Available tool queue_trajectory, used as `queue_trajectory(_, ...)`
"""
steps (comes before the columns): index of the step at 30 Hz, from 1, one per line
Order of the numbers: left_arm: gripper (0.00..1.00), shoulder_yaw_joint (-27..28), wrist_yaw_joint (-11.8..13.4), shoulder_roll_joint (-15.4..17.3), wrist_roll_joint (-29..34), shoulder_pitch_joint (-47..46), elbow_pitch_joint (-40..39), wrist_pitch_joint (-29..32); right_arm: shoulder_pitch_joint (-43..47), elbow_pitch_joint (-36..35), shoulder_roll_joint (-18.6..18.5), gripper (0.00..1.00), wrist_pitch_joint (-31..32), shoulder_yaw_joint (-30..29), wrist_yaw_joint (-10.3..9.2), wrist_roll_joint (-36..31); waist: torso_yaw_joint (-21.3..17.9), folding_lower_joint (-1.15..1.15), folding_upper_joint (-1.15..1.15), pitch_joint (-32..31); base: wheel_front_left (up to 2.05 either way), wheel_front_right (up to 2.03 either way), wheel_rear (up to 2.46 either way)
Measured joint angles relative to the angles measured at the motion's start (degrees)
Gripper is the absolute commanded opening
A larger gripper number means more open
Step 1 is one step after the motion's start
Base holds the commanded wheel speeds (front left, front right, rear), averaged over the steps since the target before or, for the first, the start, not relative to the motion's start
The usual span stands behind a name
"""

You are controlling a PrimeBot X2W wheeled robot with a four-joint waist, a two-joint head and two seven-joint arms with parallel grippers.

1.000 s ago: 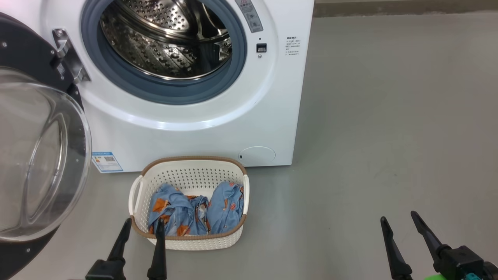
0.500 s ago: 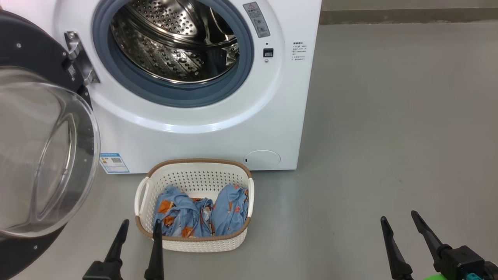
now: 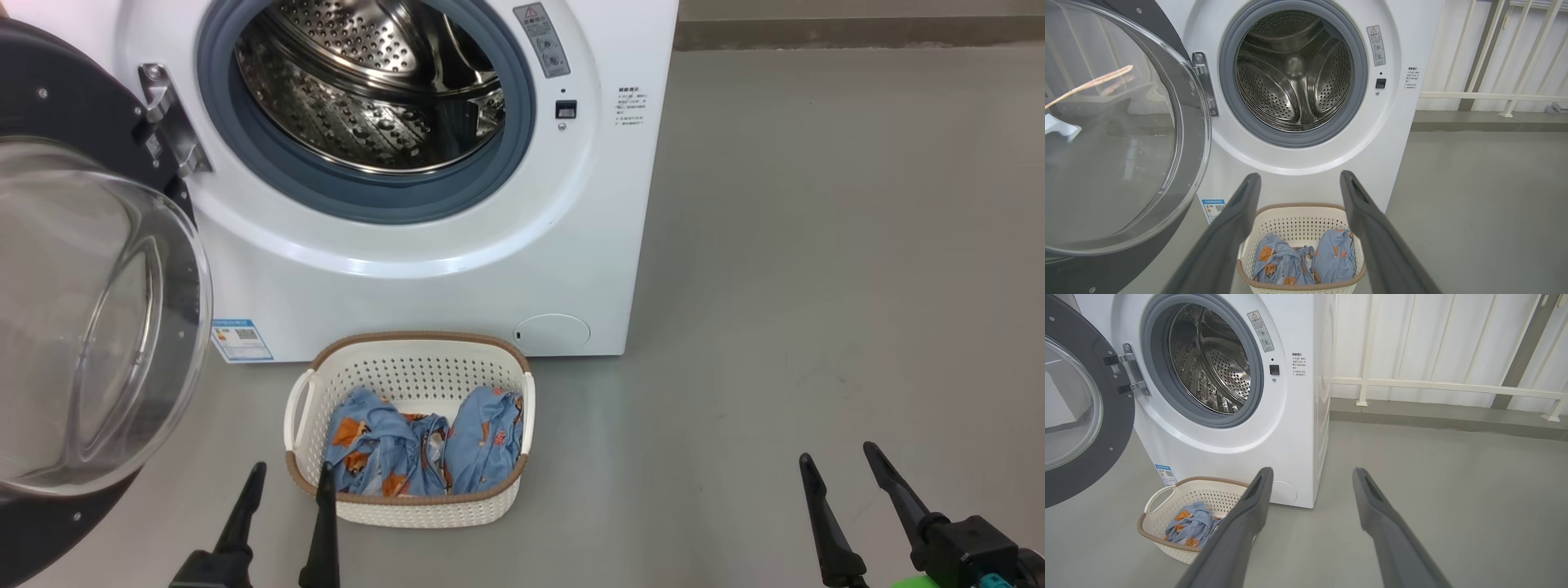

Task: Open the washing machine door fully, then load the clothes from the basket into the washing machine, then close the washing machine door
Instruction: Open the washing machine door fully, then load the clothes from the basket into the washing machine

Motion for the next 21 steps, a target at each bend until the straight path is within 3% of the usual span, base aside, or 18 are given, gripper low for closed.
queue_trajectory(12,1.0,-0.4,0.8,0.2,0.0,0.0,0.1,0.0,0.0,0.0,0.0,1.0,0.0,-0.1,0.0,0.0,0.2,0.0,0.0,0.5,0.13,-0.13,0.0)
queue_trajectory(21,1.0,-1.0,1.0,0.2,-0.4,0.0,0.3,-0.5,0.0,0.0,0.0,1.0,0.0,-0.1,0.0,0.0,0.4,0.0,0.0,0.3,1.36,-1.36,0.0)
